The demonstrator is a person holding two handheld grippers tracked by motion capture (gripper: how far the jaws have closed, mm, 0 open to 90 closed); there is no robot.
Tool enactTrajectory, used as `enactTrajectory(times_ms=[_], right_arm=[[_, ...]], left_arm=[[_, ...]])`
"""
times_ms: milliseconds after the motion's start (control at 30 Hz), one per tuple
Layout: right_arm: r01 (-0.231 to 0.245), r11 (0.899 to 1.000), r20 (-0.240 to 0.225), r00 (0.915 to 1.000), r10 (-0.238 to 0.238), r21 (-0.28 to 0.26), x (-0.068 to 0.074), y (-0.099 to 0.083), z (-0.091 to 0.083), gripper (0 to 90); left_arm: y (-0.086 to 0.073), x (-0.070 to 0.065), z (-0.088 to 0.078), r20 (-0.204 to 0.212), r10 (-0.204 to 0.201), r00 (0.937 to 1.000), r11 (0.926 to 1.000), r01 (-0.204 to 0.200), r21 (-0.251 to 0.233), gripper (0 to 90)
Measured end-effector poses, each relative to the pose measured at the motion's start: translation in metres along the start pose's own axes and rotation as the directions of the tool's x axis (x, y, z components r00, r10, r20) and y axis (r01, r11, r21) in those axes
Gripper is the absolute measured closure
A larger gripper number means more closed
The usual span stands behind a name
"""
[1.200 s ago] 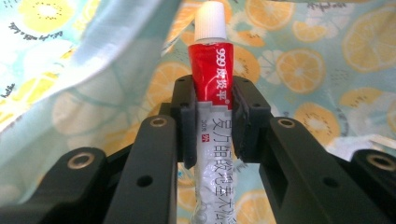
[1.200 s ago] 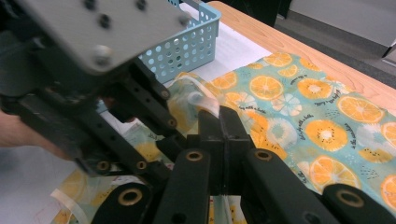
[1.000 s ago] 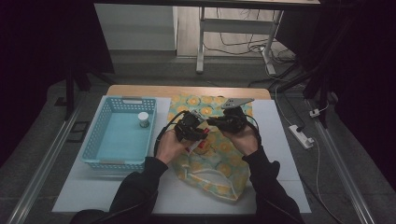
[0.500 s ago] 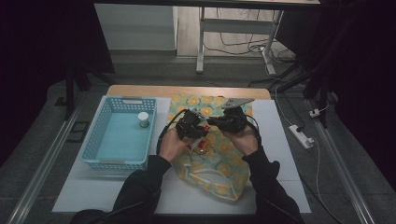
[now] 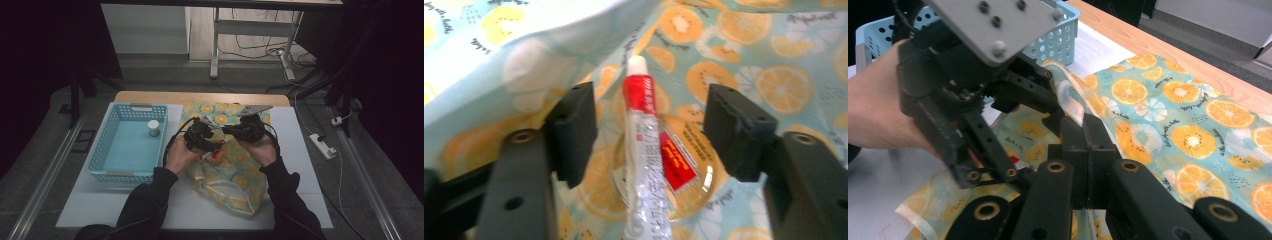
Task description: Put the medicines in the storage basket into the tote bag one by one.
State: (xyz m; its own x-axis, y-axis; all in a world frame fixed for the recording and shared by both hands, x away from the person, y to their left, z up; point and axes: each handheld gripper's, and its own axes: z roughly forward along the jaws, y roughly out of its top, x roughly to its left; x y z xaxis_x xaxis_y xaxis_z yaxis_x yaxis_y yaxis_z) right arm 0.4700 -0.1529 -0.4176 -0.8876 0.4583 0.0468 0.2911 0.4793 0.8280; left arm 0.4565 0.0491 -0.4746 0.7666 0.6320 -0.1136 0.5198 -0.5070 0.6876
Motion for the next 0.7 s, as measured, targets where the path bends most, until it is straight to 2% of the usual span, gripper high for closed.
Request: enactTrajectory(times_ms=[233, 500, 700], right_arm=[[-0.001, 1.000, 0.000, 1.0000, 0.001, 0.004, -0.001, 0.000, 0.000, 90.0], [-0.002, 1.000, -0.002, 1.0000, 0.002, 0.006, 0.000, 0.000, 0.000, 90.0], [-0.008, 1.000, -0.005, 1.0000, 0.008, 0.009, -0.001, -0.001, 0.000, 90.0]], left_arm=[[-0.004, -0.003, -0.012, 0.021, 0.009, 0.9997, 0.9998, -0.009, 0.015, 22.2], [-0.009, 0.003, -0.033, 0.059, -0.036, 0.9976, 0.9993, 0.037, -0.009, 9.0], [-0.018, 0.013, -0.048, 0.061, -0.052, 0.9968, 0.9981, 0.054, -0.029, 1.9]])
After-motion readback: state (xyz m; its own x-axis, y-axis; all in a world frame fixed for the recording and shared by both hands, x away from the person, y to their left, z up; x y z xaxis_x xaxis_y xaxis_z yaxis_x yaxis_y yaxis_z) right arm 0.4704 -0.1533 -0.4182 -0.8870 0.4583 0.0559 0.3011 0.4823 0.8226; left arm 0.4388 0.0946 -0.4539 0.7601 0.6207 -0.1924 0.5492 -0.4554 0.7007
